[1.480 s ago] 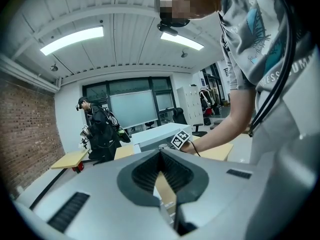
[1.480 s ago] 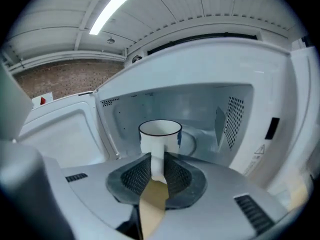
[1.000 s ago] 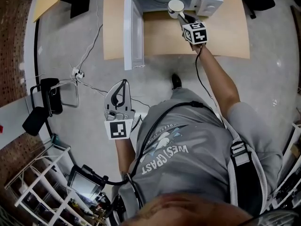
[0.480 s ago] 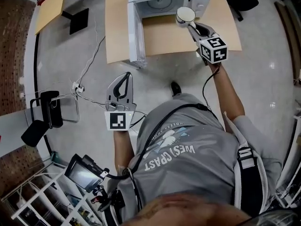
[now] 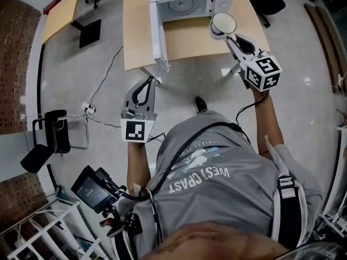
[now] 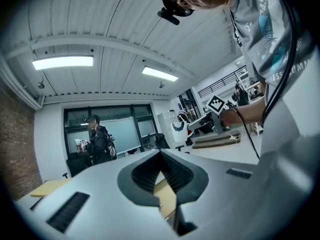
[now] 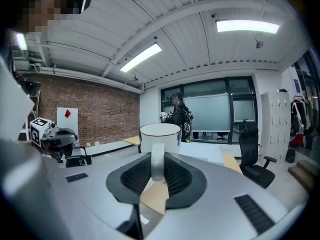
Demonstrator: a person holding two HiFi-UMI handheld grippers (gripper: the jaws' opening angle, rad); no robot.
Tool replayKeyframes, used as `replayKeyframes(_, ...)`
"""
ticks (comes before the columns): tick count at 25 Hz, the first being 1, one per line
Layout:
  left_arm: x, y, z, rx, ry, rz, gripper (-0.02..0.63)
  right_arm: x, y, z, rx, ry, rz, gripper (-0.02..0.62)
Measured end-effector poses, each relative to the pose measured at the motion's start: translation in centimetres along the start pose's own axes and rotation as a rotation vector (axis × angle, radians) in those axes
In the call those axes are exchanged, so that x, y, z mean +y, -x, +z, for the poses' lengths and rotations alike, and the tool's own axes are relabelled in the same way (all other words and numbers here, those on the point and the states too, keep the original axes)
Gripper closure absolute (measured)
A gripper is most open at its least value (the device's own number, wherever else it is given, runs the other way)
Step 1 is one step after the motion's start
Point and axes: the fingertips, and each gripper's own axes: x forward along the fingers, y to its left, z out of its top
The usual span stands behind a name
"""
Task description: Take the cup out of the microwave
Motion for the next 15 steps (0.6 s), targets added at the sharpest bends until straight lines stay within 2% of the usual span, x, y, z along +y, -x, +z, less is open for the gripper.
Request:
replayKeyframes(7, -2.4, 1.8, 1.4, -0.043, -0.018, -0.070, 0.563, 2.7, 7.6, 1.3, -0.033, -0.012, -0.042, 0.522)
replayKeyframes(15, -5.9, 2.5, 2.2, -0.059, -0.020, -0.140, 0.563, 3.8, 13.9, 0.7, -0.060, -0.063, -0.088, 0.522)
